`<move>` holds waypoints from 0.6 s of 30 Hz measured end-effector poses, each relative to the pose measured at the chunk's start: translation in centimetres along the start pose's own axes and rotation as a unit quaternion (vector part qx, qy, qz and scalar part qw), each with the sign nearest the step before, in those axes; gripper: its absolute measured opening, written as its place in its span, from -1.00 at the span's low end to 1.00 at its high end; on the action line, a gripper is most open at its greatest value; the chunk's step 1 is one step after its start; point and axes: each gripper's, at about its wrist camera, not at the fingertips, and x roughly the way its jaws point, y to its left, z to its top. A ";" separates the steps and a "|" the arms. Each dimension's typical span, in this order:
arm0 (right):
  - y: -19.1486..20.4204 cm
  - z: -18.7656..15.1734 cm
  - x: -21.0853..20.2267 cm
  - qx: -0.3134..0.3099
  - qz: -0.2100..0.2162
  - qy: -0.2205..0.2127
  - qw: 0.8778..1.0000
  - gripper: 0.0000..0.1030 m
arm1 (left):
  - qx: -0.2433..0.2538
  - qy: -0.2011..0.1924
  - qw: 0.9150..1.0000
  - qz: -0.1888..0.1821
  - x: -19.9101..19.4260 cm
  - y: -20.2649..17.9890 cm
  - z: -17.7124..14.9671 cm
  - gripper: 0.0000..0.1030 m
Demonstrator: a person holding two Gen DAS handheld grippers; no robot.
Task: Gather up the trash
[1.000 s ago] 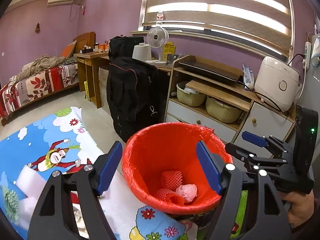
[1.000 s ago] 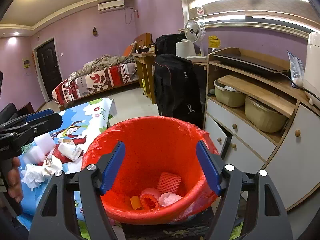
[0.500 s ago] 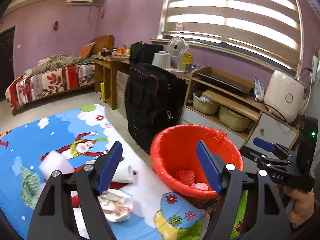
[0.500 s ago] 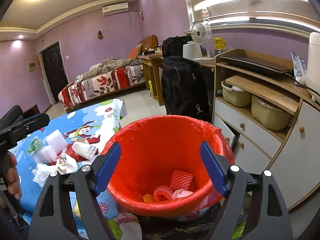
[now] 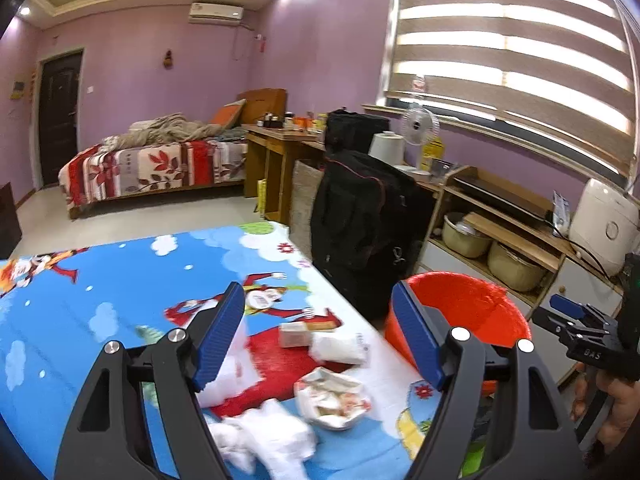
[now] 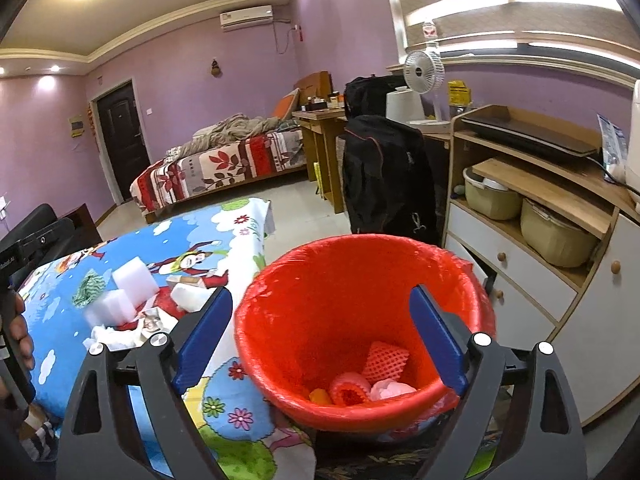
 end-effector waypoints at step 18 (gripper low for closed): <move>5.1 -0.4 1.6 -0.037 0.042 0.016 0.998 0.64 | -0.072 -0.016 0.993 0.093 -3.7 10.0 -0.4 0.43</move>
